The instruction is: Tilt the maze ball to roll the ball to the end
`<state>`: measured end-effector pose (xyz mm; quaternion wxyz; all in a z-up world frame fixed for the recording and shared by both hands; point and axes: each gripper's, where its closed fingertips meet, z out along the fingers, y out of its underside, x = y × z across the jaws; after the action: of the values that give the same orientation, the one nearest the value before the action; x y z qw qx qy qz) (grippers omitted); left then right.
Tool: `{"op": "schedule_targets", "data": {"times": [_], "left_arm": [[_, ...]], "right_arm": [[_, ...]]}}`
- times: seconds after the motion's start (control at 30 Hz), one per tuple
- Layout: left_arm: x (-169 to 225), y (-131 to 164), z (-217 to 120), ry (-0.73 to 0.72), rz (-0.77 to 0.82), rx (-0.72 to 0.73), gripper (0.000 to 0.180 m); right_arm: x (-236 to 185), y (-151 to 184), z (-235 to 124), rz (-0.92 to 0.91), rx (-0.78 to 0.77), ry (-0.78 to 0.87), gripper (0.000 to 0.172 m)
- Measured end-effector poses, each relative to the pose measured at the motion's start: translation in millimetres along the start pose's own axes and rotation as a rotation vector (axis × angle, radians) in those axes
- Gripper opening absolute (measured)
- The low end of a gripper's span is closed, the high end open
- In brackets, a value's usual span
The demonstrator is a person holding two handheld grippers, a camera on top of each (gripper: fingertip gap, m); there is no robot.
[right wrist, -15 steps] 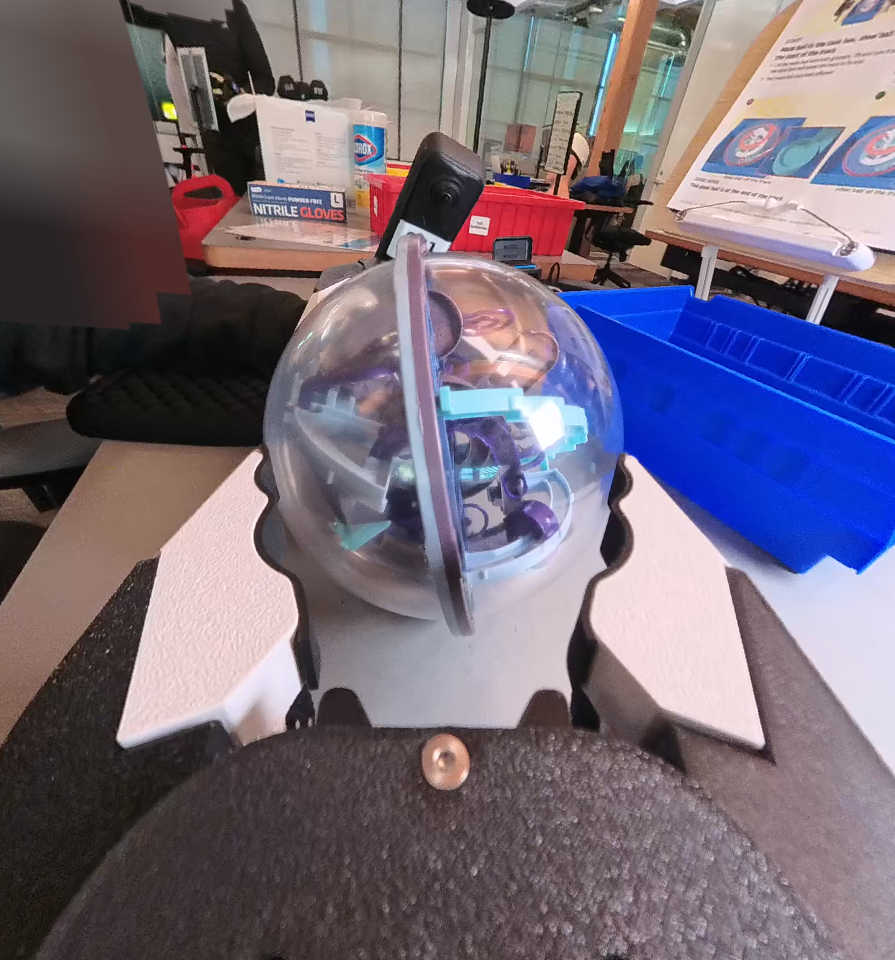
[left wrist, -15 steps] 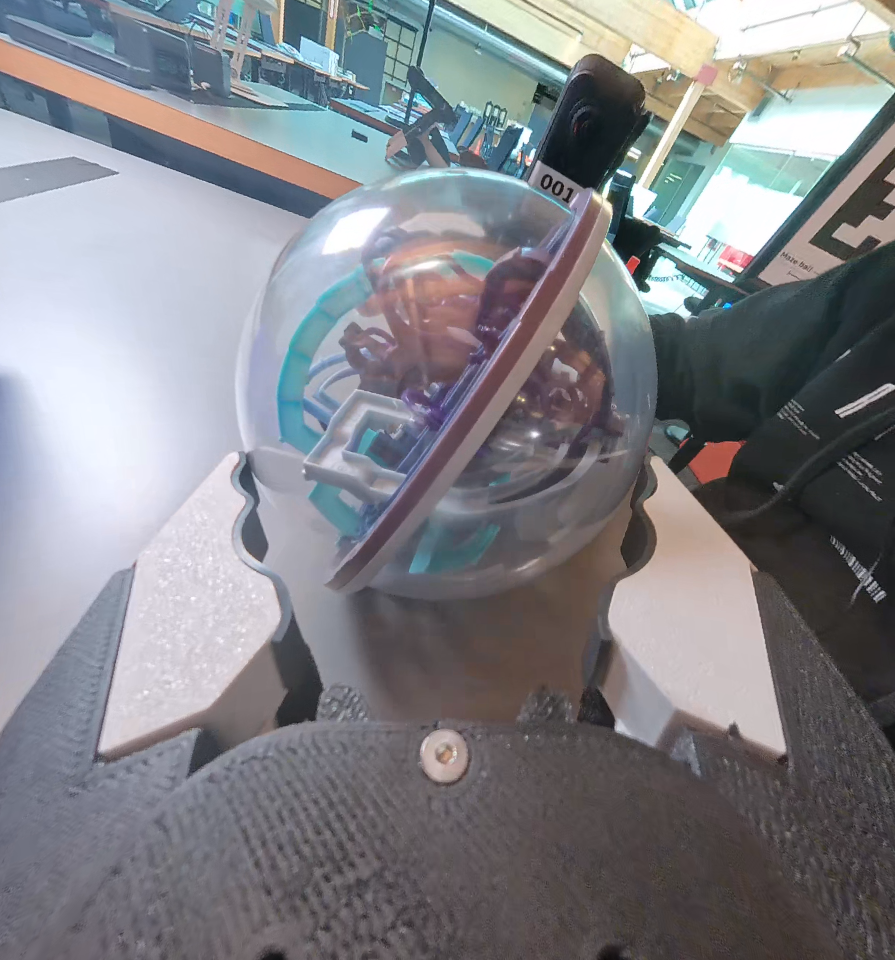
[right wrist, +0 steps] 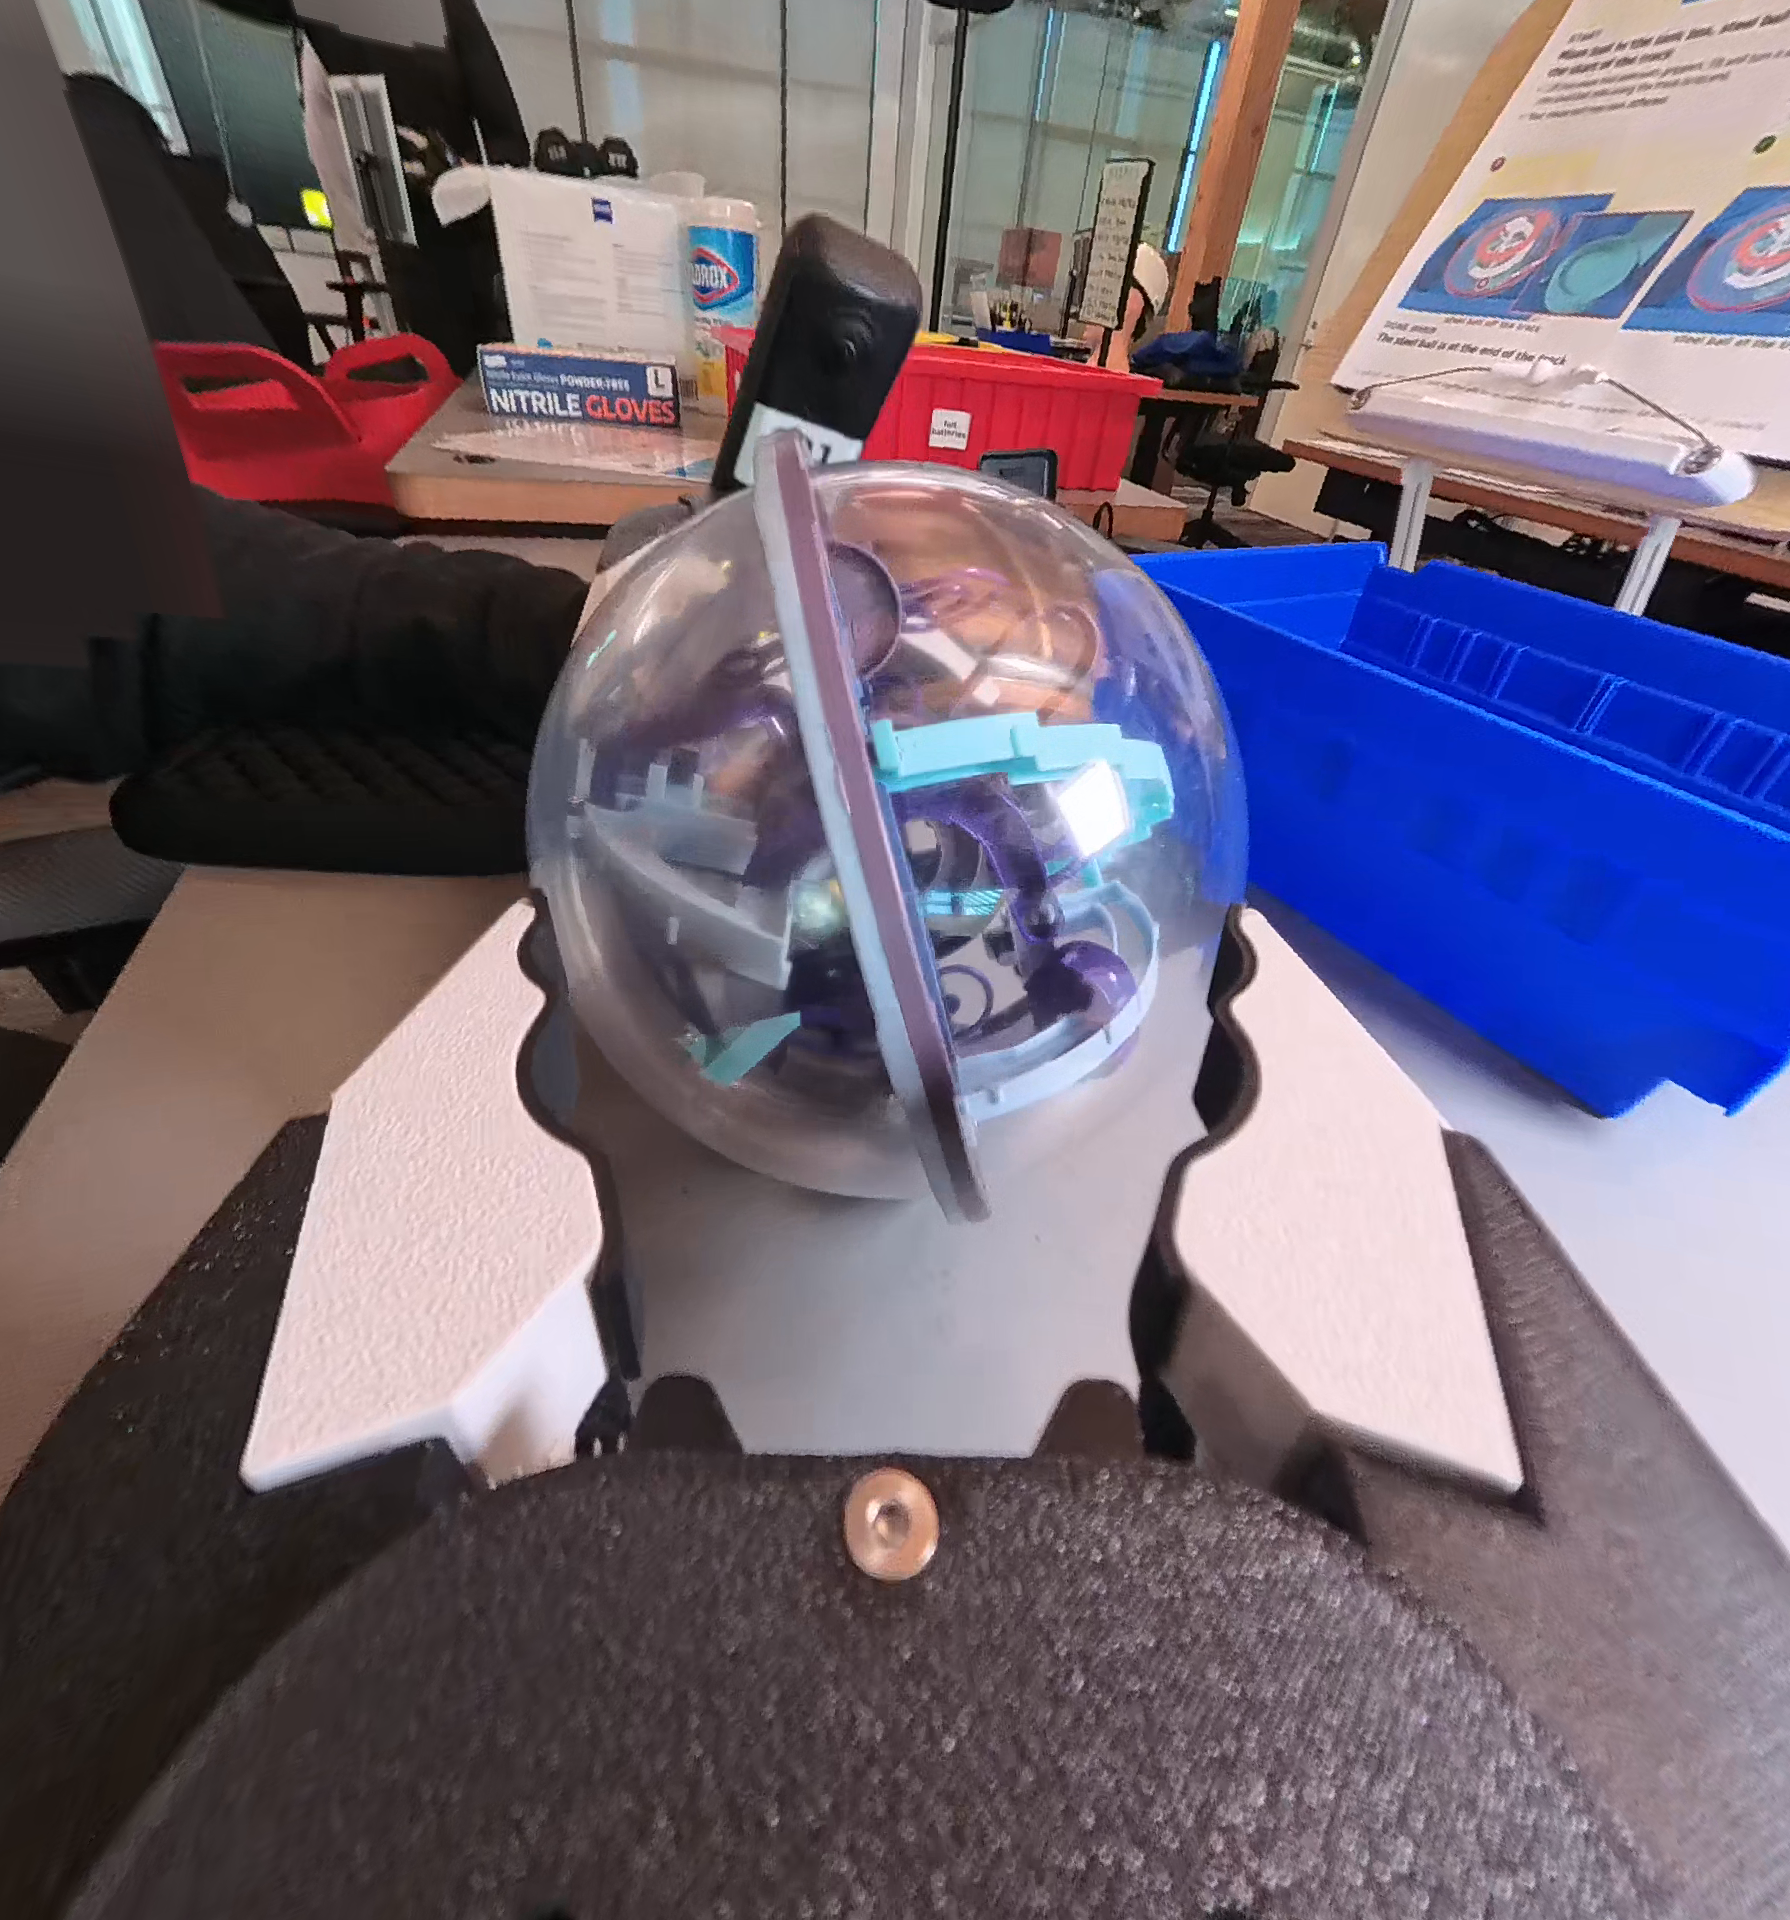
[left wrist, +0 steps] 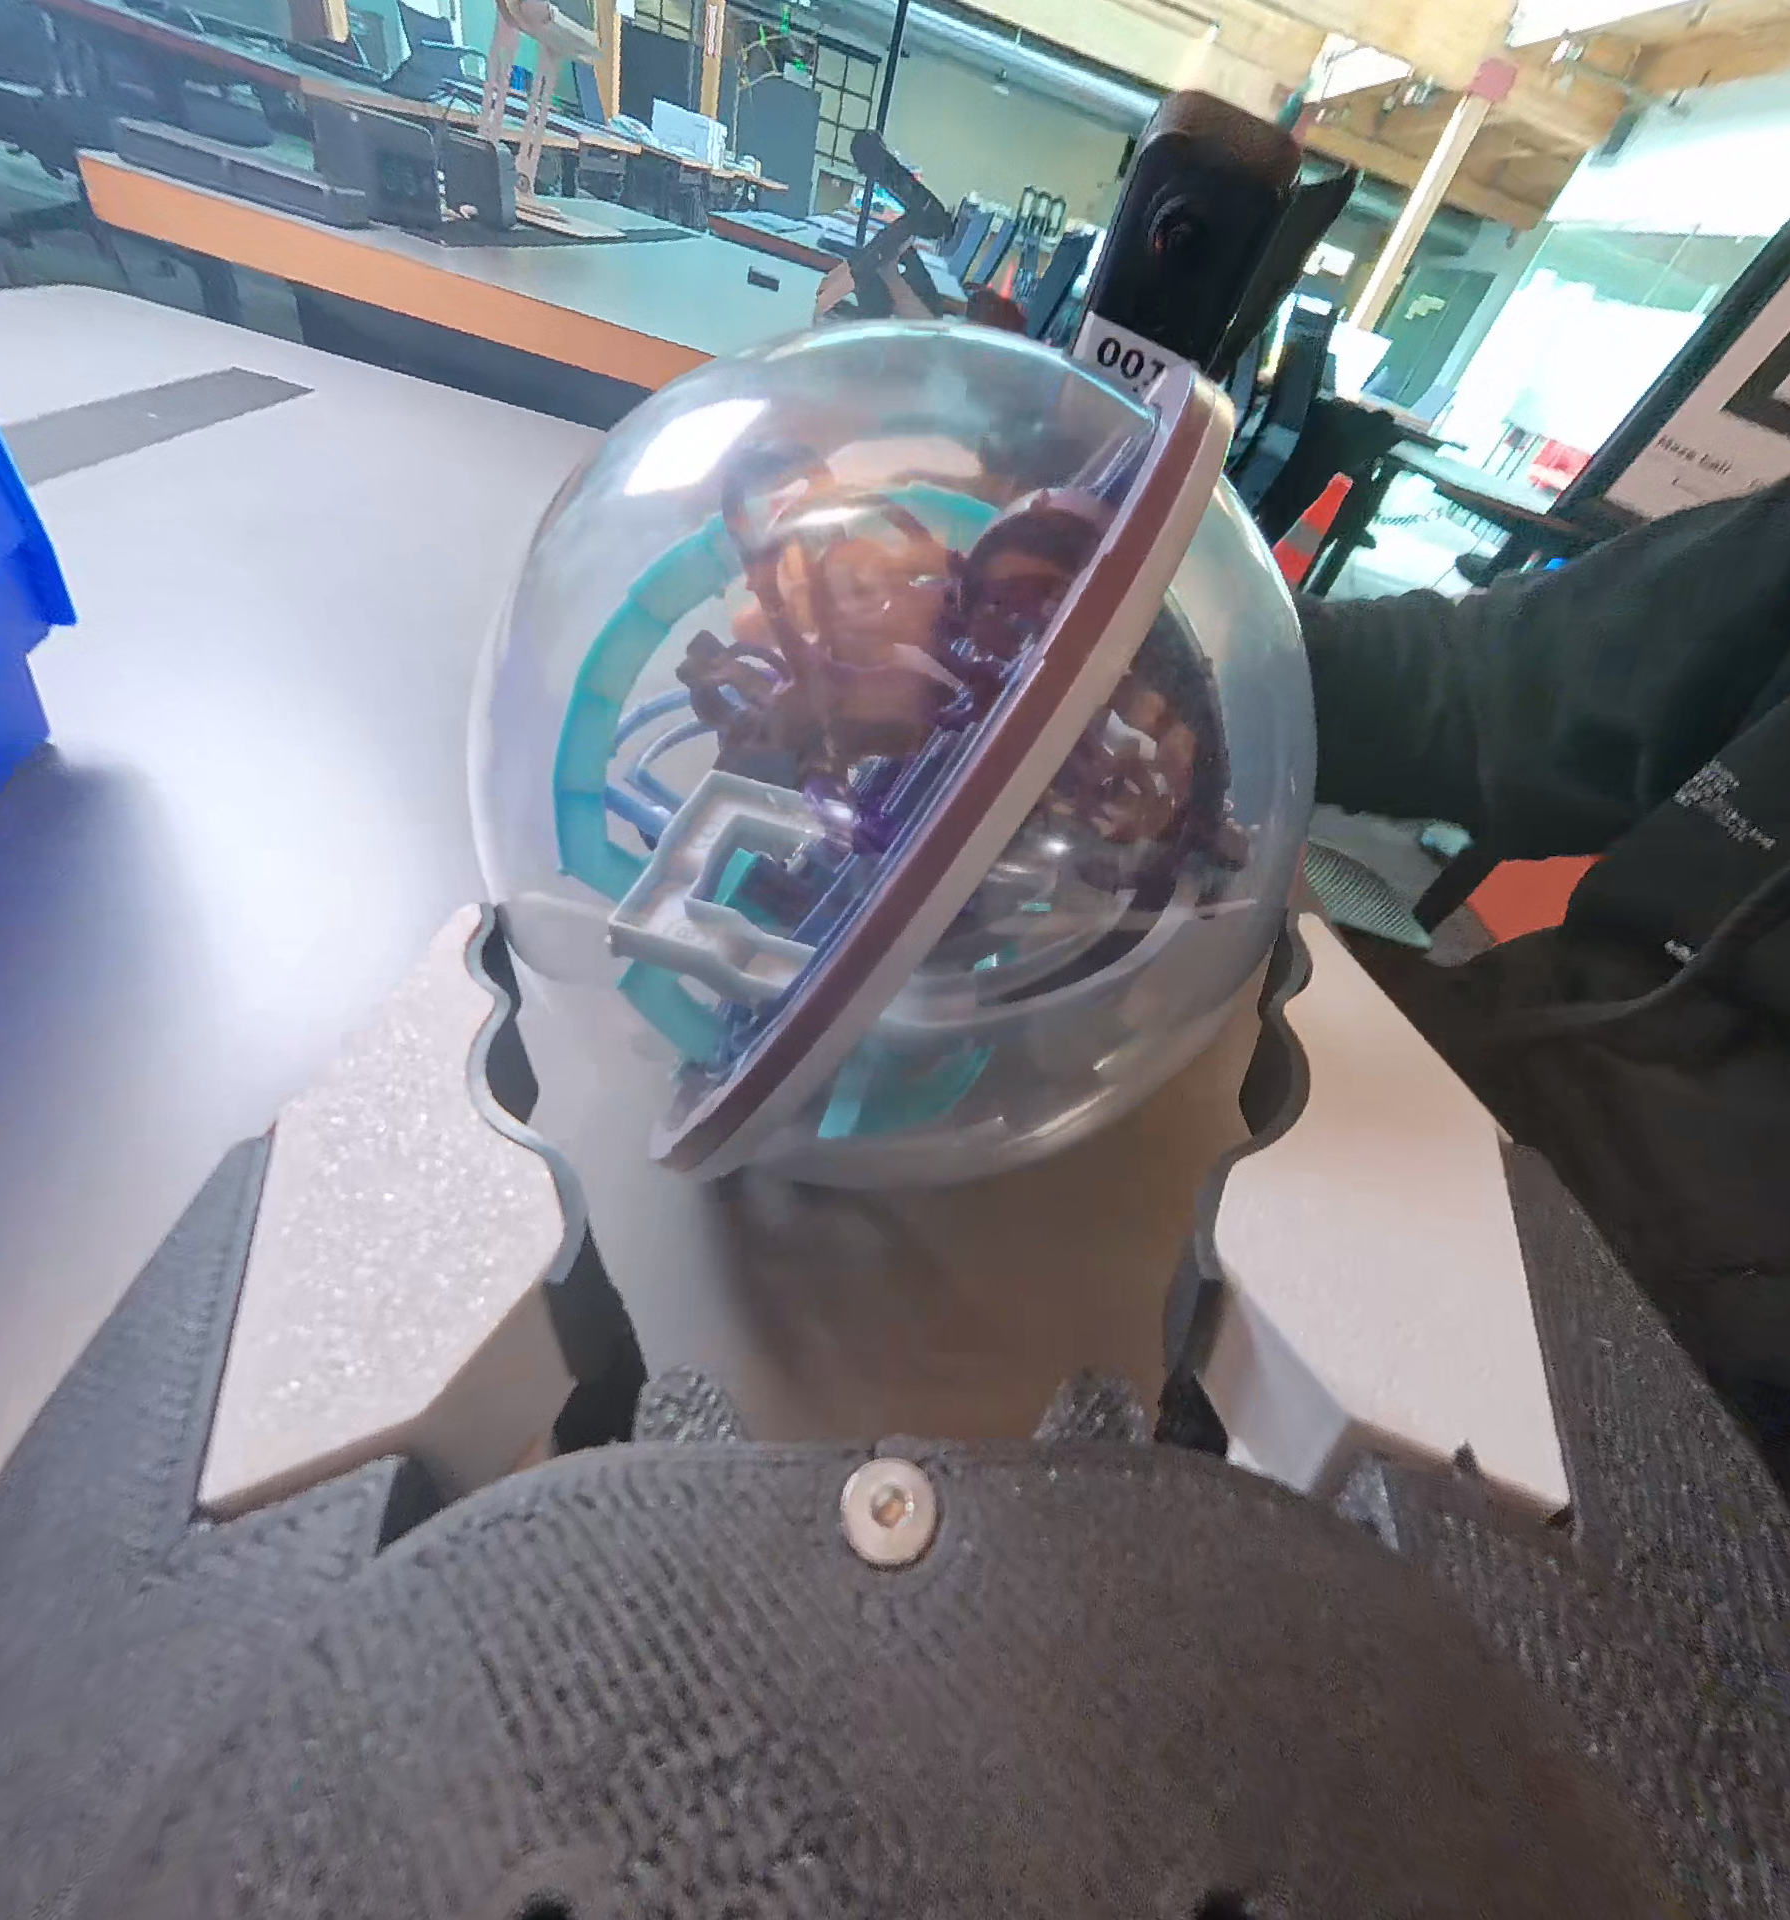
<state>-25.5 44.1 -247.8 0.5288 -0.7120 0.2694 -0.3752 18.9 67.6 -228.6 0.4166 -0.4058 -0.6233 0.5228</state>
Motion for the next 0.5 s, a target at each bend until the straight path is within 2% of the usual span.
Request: {"op": "schedule_targets", "data": {"times": [0.13,0.5], "left_arm": [[3.9,5.9,2.1,-0.042,0.13,-0.047,0.138],[9.8,3.9,6.5,-0.118,0.299,-0.086,0.138]], "right_arm": [[-5.9,4.7,2.9,-0.083,-0.038,0.007,0.127],[-10.1,11.1,4.5,-0.199,-0.082,0.033,0.136]]}}
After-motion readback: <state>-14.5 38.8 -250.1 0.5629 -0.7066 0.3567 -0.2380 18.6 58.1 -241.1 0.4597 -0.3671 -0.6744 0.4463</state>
